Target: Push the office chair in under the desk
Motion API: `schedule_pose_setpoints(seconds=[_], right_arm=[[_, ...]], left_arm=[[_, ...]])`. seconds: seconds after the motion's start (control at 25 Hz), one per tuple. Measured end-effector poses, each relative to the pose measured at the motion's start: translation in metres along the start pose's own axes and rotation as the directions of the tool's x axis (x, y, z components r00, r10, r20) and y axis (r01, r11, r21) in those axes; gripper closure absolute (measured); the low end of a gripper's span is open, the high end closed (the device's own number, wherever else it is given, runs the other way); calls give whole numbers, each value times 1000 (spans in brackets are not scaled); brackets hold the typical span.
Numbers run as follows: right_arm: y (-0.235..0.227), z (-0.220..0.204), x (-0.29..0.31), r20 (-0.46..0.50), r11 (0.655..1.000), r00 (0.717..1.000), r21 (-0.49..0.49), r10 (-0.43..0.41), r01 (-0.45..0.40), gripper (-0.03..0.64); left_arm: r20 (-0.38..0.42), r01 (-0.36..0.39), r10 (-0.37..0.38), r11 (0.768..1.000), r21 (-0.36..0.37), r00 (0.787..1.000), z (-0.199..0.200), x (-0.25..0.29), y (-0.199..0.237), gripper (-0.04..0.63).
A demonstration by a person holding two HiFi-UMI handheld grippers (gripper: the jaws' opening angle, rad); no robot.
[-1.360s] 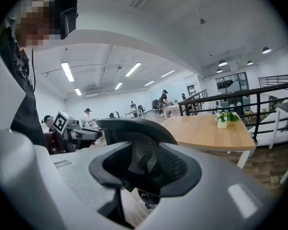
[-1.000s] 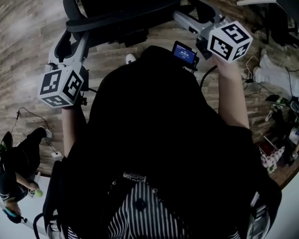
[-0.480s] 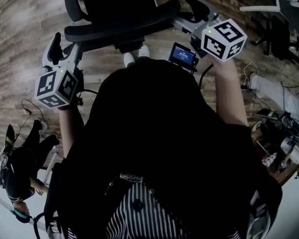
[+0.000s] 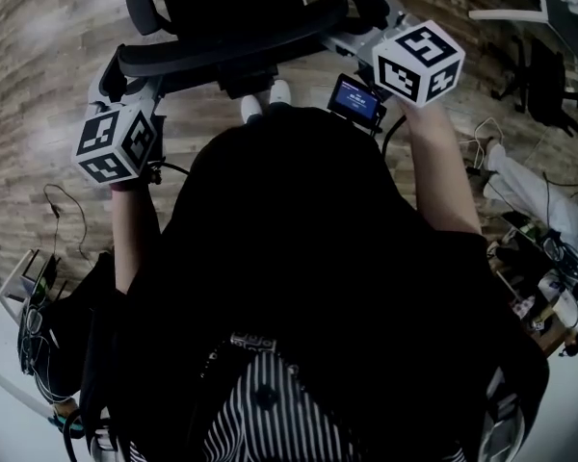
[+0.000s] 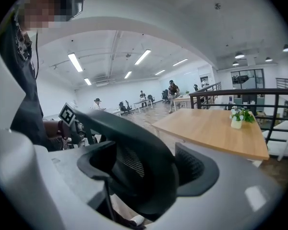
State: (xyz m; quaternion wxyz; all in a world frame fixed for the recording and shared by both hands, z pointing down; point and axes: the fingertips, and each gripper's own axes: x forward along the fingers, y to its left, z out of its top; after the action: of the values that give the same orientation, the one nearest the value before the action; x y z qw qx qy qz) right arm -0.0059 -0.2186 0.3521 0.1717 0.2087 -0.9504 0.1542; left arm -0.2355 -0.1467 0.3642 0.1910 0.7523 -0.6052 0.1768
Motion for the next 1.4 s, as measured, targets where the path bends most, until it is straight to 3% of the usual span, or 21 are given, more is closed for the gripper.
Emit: schedule_pose_setpoints(seconds=[0.24, 0.4, 0.88, 1.12, 1.4], right_arm=[[-41, 14, 27, -1, 1000, 1000, -9, 16, -16, 245], [-43, 23, 45, -23, 996, 999, -81, 43, -44, 247], [-46, 29, 59, -5, 989, 995, -113, 98, -98, 290], [-47, 33, 60, 9, 989, 997, -126, 77, -75, 306], [-52, 29, 59, -21, 997, 999, -72, 28, -29, 315]], left_arm=[[-34, -16, 16, 1000, 4, 999, 18, 47, 10, 264], [-26, -21, 20, 999, -25, 999, 25, 55, 20, 262], [14, -71, 72, 996, -58, 997, 29, 61, 35, 264], [33, -100, 102, 993, -61, 994, 33, 63, 37, 264], [17, -55, 56, 997, -55, 998, 37, 77, 41, 262]])
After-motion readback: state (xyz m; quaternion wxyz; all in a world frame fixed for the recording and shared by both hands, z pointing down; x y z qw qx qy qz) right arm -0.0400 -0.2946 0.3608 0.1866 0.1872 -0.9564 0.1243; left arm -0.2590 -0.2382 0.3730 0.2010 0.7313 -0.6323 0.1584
